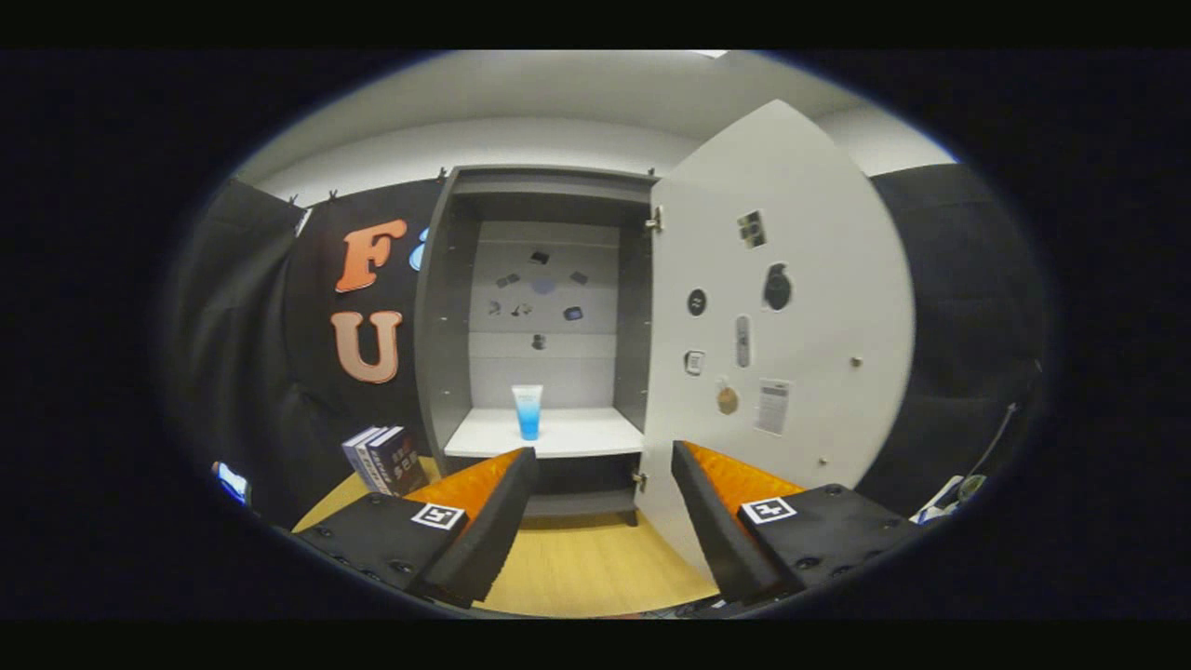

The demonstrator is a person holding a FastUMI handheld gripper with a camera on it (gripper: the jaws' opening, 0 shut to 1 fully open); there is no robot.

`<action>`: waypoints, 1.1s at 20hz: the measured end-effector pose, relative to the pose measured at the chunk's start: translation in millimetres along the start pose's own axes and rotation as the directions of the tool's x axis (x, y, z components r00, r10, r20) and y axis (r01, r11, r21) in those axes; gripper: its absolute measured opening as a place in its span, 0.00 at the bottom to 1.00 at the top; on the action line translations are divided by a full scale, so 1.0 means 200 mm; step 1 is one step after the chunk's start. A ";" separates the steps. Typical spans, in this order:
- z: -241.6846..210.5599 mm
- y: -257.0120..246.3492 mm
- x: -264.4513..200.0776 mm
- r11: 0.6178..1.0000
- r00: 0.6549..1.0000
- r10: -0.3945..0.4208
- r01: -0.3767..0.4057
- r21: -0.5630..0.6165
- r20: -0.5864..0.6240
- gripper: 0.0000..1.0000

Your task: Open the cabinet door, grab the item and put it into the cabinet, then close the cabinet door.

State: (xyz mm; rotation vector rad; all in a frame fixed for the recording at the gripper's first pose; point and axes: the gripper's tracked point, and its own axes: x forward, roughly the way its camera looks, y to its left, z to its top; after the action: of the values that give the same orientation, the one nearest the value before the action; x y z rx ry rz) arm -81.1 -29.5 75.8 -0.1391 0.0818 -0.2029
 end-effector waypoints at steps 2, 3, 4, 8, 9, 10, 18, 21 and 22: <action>0.03 -0.17 -0.13 0.997 0.997 -0.069 0.068 0.021 0.044 0.93; 0.05 -0.27 -0.20 0.994 0.992 -0.105 0.103 0.033 0.067 0.93; 0.06 -0.36 -0.24 0.990 0.986 -0.140 0.137 0.041 0.085 0.93; 0.12 -0.77 -0.32 0.949 0.943 -0.312 0.303 0.082 0.120 0.93; 0.12 -0.87 -0.31 0.936 0.929 -0.351 0.343 0.082 0.120 0.92; 0.12 -0.95 -0.28 0.924 0.916 -0.382 0.375 0.076 0.122 0.92; 0.05 -1.38 0.06 0.892 0.890 -0.449 0.440 0.105 0.082 0.94; 0.02 -1.35 0.19 0.916 0.916 -0.395 0.387 0.110 0.066 0.94; 0.02 -1.34 0.18 0.918 0.918 -0.388 0.378 0.115 0.081 0.93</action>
State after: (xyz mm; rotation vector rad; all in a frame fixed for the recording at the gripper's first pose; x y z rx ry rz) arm -98.4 -296.8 117.3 -0.0664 -0.0594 -0.5921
